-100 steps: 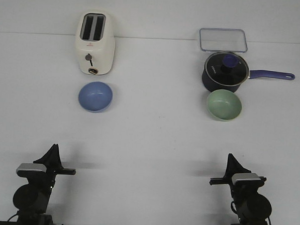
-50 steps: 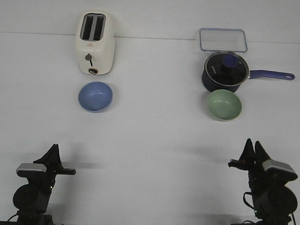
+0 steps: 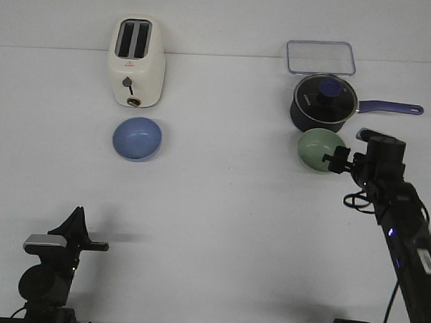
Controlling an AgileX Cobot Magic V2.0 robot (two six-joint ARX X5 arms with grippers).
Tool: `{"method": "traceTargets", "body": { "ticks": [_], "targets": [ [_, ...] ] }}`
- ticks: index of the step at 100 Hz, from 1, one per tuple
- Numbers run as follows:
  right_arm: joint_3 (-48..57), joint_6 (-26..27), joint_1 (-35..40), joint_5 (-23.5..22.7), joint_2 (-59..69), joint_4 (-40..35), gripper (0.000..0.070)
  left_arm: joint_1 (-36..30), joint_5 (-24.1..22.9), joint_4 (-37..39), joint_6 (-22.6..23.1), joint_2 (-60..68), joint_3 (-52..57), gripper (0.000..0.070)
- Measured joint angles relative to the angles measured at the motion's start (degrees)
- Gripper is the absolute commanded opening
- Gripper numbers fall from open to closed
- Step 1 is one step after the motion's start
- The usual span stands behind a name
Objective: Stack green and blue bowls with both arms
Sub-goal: 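Reach the right gripper forward and grasp the pale green bowl rim, then drag the green bowl toward the robot to the table center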
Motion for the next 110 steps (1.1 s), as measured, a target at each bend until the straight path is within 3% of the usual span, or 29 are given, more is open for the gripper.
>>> {"method": "traceTargets", "body": {
  "ticks": [33, 38, 49, 70, 84, 99, 110],
  "targets": [
    [3.72, -0.74, -3.72, -5.62, 19.82, 3.74, 0.0384, 0.00, 0.00, 0.00, 0.00, 0.00, 0.00, 0.0015],
    [3.74, -0.70, -3.80, -6.51, 20.74, 4.61, 0.0303, -0.02, 0.00, 0.00, 0.00, 0.00, 0.00, 0.0015],
    [3.74, -0.55, -3.78, -6.75, 21.07, 5.86, 0.0000, -0.02, 0.00, 0.00, 0.00, 0.00, 0.00, 0.0015],
    [4.28, -0.28, -3.87, -7.58, 20.98, 7.04, 0.0000, -0.02, 0.00, 0.00, 0.00, 0.00, 0.00, 0.0015],
    [4.20, -0.31, -4.07, -8.26, 18.29, 2.56, 0.0000, 0.00, 0.00, 0.00, 0.00, 0.00, 0.00, 0.0015],
    [2.75, -0.33, -3.19, -11.65, 8.00, -1.11, 0.0000, -0.02, 0.00, 0.00, 0.00, 0.00, 0.00, 0.0015],
    [-1.44, -0.33, 1.88, -12.72, -2.05, -2.16, 0.0000, 0.00, 0.00, 0.00, 0.00, 0.00, 0.00, 0.0015]
  ]
}}
